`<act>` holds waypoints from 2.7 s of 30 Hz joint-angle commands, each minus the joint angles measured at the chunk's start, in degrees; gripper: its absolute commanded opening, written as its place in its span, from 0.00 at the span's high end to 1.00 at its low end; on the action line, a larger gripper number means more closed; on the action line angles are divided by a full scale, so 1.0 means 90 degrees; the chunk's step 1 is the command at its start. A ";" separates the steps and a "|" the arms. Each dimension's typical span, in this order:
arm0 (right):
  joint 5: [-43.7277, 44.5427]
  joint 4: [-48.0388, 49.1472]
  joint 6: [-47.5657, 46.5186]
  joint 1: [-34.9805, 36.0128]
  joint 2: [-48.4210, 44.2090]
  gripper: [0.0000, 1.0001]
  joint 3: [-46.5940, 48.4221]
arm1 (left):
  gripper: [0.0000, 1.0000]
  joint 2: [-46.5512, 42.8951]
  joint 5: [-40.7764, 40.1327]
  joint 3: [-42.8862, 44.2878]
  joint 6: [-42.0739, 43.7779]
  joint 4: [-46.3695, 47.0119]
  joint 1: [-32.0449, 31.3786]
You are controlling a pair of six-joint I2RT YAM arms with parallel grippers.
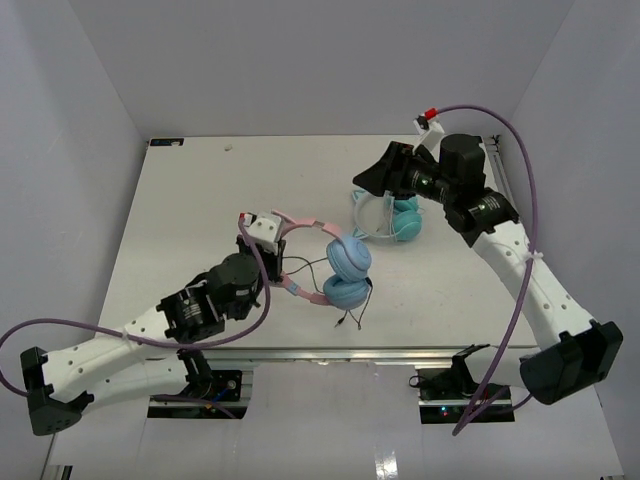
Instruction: Wrap the headphones
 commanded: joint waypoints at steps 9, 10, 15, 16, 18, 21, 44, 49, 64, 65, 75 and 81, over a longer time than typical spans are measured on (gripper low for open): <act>0.0671 0.0918 -0.1327 0.0046 -0.2348 0.26 -0.2676 | 1.00 0.1551 0.1666 0.2525 -0.1676 -0.1263 0.2451; 0.0444 0.1081 -0.1429 0.0057 -0.2377 0.25 -0.2795 | 1.00 0.1639 0.1700 0.2752 -0.1665 -0.1408 0.2542; -0.0174 0.2756 -0.1757 0.0292 -0.2834 0.24 -0.3861 | 1.00 0.1821 0.1692 0.3740 -0.1495 -0.1918 0.2629; -0.0264 0.3077 -0.1783 0.0319 -0.2927 0.24 -0.4059 | 1.00 0.1788 0.1704 0.3896 -0.1485 -0.1969 0.2629; -0.0566 0.3841 -0.1756 0.0363 -0.3049 0.23 -0.4376 | 1.00 0.1735 0.1709 0.4290 -0.1453 -0.2113 0.2629; -0.0662 0.4559 -0.1692 0.0554 -0.3153 0.24 -0.4885 | 1.00 0.1711 0.1685 0.4895 -0.1405 -0.2328 0.2629; -0.0405 0.8600 -0.2571 0.2673 -0.0707 0.27 -0.5345 | 1.00 0.1126 0.2264 0.5563 -0.1699 -0.2557 0.2629; -0.0431 0.9092 -0.2612 0.2733 -0.0342 0.31 -0.5123 | 1.00 0.0806 0.2620 0.5305 -0.1893 -0.2436 0.2629; -0.0434 1.0026 -0.2518 0.2796 0.0240 0.81 -0.5485 | 1.00 0.0397 0.3038 0.4739 -0.2072 -0.2199 0.2629; -0.0377 1.0007 -0.2539 0.2796 0.0216 0.88 -0.5535 | 1.00 0.0374 0.3076 0.4701 -0.2053 -0.2201 0.2629; 0.0608 0.8927 -0.3097 0.2542 -0.0686 0.92 -0.5961 | 1.00 0.0010 0.6195 0.4010 -0.1141 -0.2622 0.2629; 0.0355 0.7795 -0.3335 0.2464 -0.1177 0.92 -0.5343 | 1.00 -0.0149 0.8100 0.3260 -0.0773 -0.2504 0.2629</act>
